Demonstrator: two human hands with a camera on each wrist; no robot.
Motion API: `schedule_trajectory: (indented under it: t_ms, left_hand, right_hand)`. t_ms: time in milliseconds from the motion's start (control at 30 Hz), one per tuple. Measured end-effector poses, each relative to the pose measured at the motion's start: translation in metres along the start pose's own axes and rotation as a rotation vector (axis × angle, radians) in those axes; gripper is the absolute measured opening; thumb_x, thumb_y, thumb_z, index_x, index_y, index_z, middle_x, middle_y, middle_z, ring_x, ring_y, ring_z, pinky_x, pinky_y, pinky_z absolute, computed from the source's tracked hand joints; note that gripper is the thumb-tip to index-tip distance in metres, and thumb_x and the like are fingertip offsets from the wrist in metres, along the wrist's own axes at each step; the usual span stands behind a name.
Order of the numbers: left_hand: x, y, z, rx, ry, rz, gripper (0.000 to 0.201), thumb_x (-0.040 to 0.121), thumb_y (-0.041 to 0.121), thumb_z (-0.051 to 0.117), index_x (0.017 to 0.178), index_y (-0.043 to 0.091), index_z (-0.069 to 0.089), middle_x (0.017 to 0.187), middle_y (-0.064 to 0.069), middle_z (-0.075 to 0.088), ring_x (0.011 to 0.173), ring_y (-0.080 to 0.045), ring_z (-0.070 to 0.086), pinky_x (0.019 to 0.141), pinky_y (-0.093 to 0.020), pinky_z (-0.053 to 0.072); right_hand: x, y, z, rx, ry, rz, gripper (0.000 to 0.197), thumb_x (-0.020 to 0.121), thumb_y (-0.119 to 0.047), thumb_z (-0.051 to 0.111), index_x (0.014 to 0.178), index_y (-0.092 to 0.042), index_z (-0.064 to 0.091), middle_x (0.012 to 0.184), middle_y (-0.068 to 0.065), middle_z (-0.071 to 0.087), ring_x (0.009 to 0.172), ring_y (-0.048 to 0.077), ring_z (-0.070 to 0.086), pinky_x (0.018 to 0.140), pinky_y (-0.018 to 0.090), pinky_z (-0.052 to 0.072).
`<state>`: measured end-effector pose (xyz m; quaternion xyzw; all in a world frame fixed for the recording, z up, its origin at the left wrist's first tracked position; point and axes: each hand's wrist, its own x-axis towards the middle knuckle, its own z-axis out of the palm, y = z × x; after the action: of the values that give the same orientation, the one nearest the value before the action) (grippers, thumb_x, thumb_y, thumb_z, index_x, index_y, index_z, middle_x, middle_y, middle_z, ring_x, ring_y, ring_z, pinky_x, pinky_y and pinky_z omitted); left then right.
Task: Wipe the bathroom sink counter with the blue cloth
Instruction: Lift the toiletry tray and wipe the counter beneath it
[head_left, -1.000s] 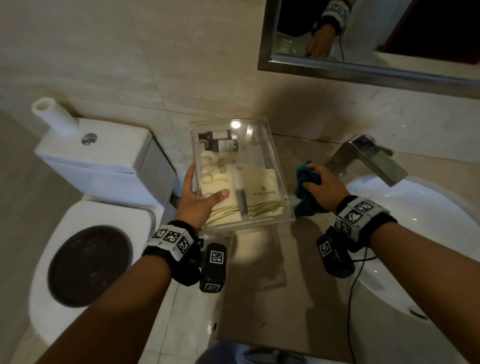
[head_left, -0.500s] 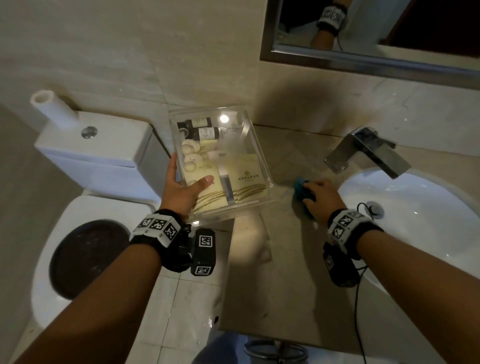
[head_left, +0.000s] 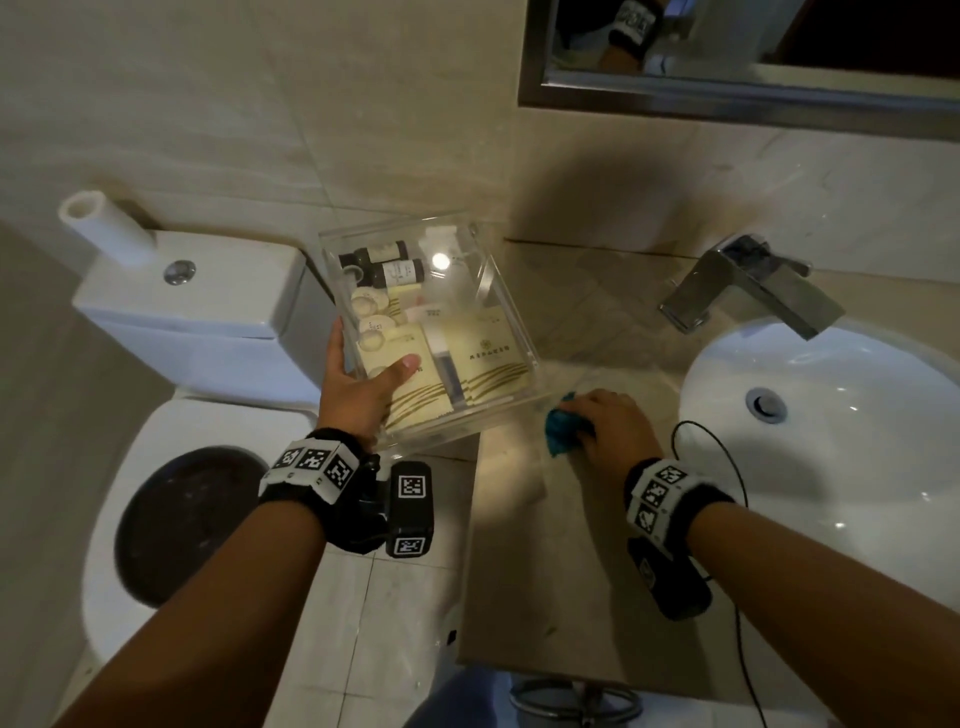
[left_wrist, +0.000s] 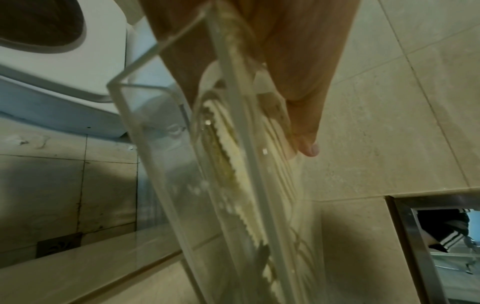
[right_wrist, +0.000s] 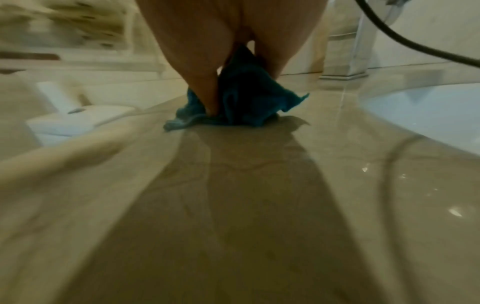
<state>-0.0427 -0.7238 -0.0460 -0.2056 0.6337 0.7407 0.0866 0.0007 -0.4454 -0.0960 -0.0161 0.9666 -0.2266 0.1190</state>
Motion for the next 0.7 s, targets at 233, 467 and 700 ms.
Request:
schedule_trajectory:
  t_ms: [233, 467, 700]
  left_hand:
    - [0.006, -0.004, -0.006, -0.001, -0.016, 0.013, 0.085, 0.078, 0.004, 0.073, 0.144, 0.037, 0.031, 0.114, -0.001, 0.068, 0.097, -0.018, 0.069, 0.068, -0.034, 0.059]
    - [0.005, -0.002, -0.005, 0.011, -0.013, 0.01, 0.084, 0.078, 0.002, 0.073, 0.144, 0.031, 0.03, 0.113, -0.002, 0.068, 0.094, -0.017, 0.07, 0.068, -0.036, 0.06]
    - [0.009, -0.008, -0.01, -0.013, -0.02, 0.001, 0.089, 0.077, 0.003, 0.074, 0.146, 0.034, 0.027, 0.116, -0.007, 0.067, 0.099, -0.023, 0.069, 0.077, -0.046, 0.058]
  right_hand:
    - [0.021, 0.062, -0.031, 0.021, 0.136, 0.331, 0.024, 0.083, -0.02, 0.059, 0.104, -0.012, 0.069, 0.116, 0.02, 0.063, 0.11, 0.039, 0.057, 0.103, 0.044, 0.042]
    - [-0.012, -0.007, 0.017, 0.008, 0.023, -0.002, 0.031, 0.088, -0.026, 0.057, 0.113, -0.01, 0.066, 0.129, 0.012, 0.055, 0.12, 0.033, 0.048, 0.104, 0.032, 0.028]
    - [0.0, 0.048, -0.015, 0.114, 0.239, 0.239, 0.034, 0.076, -0.004, 0.062, 0.11, -0.006, 0.061, 0.123, 0.018, 0.051, 0.109, 0.034, 0.053, 0.095, 0.031, 0.038]
